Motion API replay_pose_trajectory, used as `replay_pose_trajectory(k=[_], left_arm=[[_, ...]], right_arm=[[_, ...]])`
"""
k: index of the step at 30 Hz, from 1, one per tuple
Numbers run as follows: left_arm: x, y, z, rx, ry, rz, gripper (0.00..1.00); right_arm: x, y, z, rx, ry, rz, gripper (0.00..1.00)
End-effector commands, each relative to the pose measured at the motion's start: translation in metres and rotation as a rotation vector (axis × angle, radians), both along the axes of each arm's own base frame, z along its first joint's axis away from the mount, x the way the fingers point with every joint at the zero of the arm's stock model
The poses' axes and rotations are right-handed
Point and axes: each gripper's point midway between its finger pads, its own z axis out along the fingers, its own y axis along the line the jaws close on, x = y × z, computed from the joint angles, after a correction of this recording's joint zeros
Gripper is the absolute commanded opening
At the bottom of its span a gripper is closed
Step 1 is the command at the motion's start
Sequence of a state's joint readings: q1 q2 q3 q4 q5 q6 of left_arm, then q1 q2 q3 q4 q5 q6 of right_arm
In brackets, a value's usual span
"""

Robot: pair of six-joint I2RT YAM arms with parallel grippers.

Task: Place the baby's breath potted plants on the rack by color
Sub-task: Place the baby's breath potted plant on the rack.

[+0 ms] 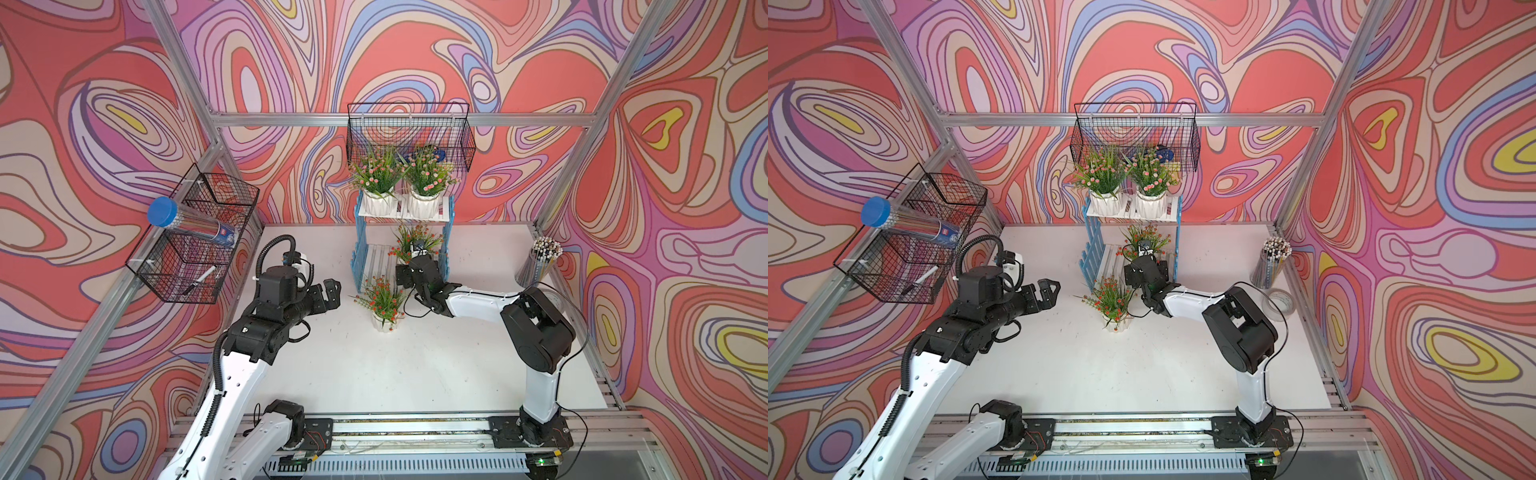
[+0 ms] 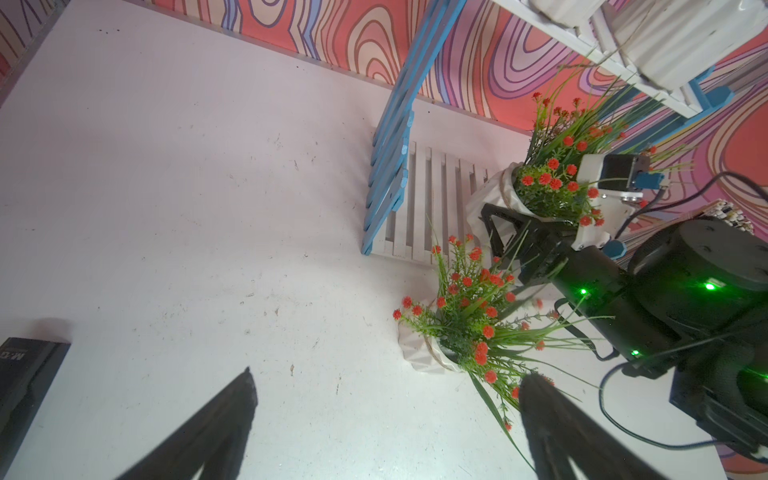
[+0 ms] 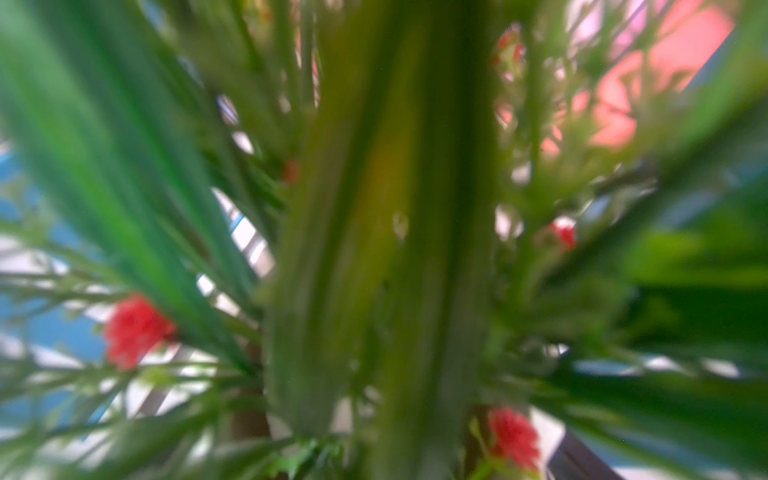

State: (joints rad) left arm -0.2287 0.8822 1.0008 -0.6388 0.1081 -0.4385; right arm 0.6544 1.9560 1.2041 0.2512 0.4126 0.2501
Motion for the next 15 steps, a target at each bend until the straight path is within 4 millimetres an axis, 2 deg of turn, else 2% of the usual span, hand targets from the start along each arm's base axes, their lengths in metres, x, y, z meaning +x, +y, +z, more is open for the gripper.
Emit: replay_pose_trajectory(k=[1, 15], left_arm=[[-0.001, -0.001, 0.004, -0.001, -0.013, -0.003, 1.00], [0.000, -0.003, 0.001, -0.009, -0.008, -0.009, 1.00]], right_arm=[[0.019, -0.001, 0.020, 0.054, -0.067, -0.049, 0.63], [0.023, -0.027, -0.007, 0.001, -0.019, -0.197, 0.65]])
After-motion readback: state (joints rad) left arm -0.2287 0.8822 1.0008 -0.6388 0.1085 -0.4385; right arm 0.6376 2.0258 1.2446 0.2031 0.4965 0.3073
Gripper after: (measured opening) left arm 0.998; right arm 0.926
